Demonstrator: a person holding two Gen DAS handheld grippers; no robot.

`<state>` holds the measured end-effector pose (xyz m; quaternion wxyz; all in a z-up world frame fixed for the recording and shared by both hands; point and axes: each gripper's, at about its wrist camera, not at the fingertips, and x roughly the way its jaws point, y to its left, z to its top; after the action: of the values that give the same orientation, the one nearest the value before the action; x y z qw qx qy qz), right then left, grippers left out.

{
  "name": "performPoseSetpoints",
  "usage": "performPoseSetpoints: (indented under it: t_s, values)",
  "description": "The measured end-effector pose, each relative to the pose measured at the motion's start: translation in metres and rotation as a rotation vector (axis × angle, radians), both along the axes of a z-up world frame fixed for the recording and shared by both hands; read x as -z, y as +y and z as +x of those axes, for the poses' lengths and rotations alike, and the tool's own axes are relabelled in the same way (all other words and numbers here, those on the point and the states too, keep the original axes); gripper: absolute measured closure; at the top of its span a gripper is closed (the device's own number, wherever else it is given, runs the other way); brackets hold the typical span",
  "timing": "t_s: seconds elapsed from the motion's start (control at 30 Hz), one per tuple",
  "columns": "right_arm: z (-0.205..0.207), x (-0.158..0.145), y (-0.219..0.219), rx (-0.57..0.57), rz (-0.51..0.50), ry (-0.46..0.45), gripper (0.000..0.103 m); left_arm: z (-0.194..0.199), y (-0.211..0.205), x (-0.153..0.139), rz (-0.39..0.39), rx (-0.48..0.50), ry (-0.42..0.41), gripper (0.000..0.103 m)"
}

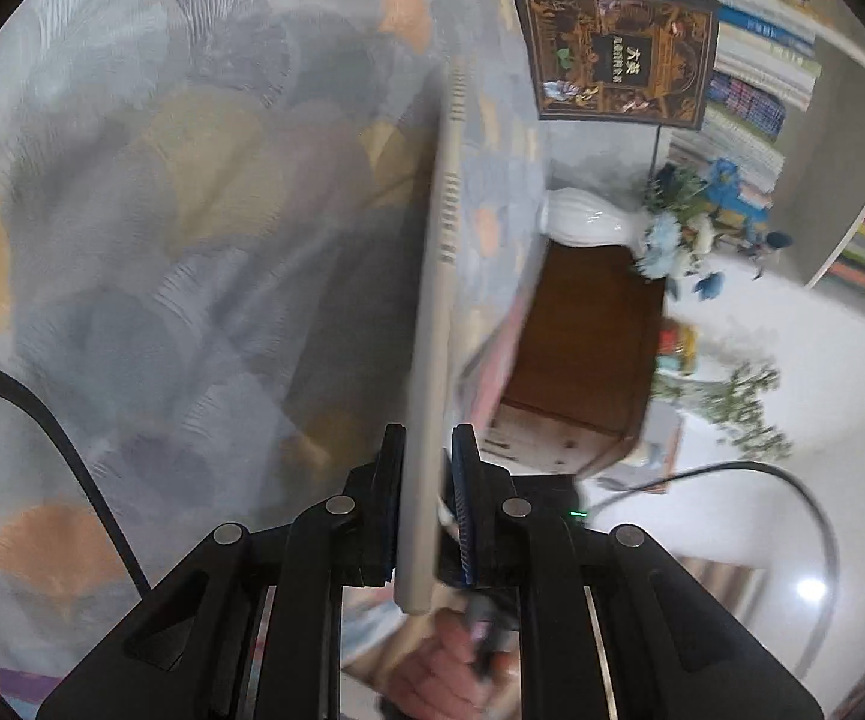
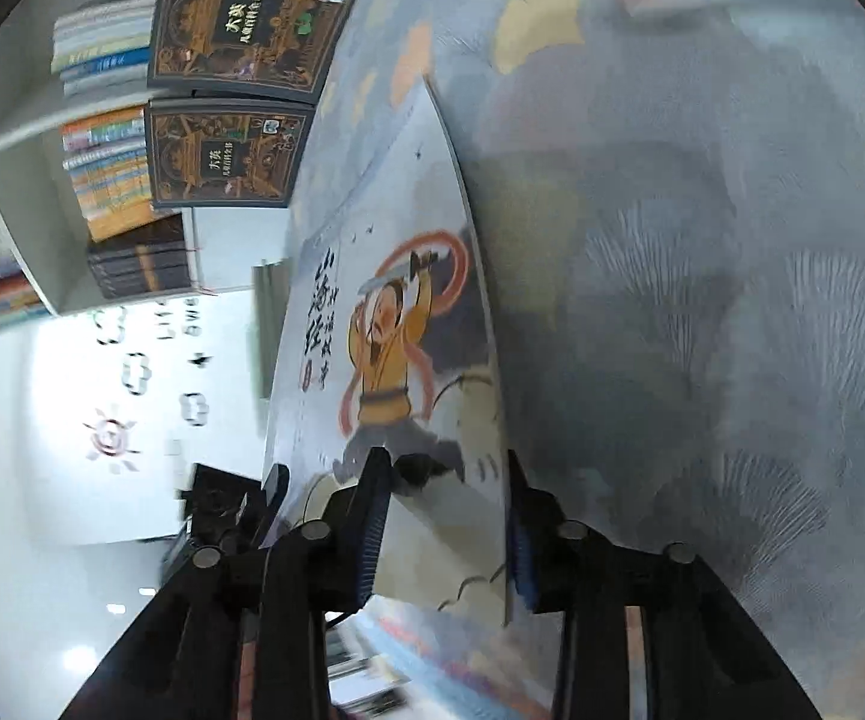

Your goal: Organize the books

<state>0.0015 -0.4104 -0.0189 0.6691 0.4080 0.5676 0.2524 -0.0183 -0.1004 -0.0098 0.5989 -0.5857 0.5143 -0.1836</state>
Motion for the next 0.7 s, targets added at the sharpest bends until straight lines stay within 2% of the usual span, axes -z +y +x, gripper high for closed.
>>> performPoseSetpoints:
  t_s: [0.1,0.2,0.33,0.43,0.53,0.7]
  values:
    - [0.001,-0.019,0.009,-0.039,-0.133,-0.083,0.078,0.003,-0.003,-0.005,0.103,0.044,-0.011,0.092]
    - [0.0,-0.036,0.026,-0.089,-0.277,-0.17,0.078,0.005,-0.01,-0.015,0.251,0.105,-0.034,0.092]
    - [-0.005,-0.051,0.043,-0.15,-0.414,-0.262,0.078,0.006,-0.022,-0.036,0.486,0.175,-0.1,0.091]
    - [-0.01,-0.059,0.058,-0.195,-0.503,-0.326,0.078,0.003,-0.027,-0.049,0.601,0.21,-0.154,0.091]
    - [-0.017,-0.065,0.065,-0.227,-0.557,-0.378,0.078,-0.001,-0.025,-0.058,0.654,0.233,-0.196,0.091]
    - [-0.031,-0.079,0.086,-0.259,-0.615,-0.442,0.078,-0.007,-0.013,-0.068,0.678,0.243,-0.238,0.091]
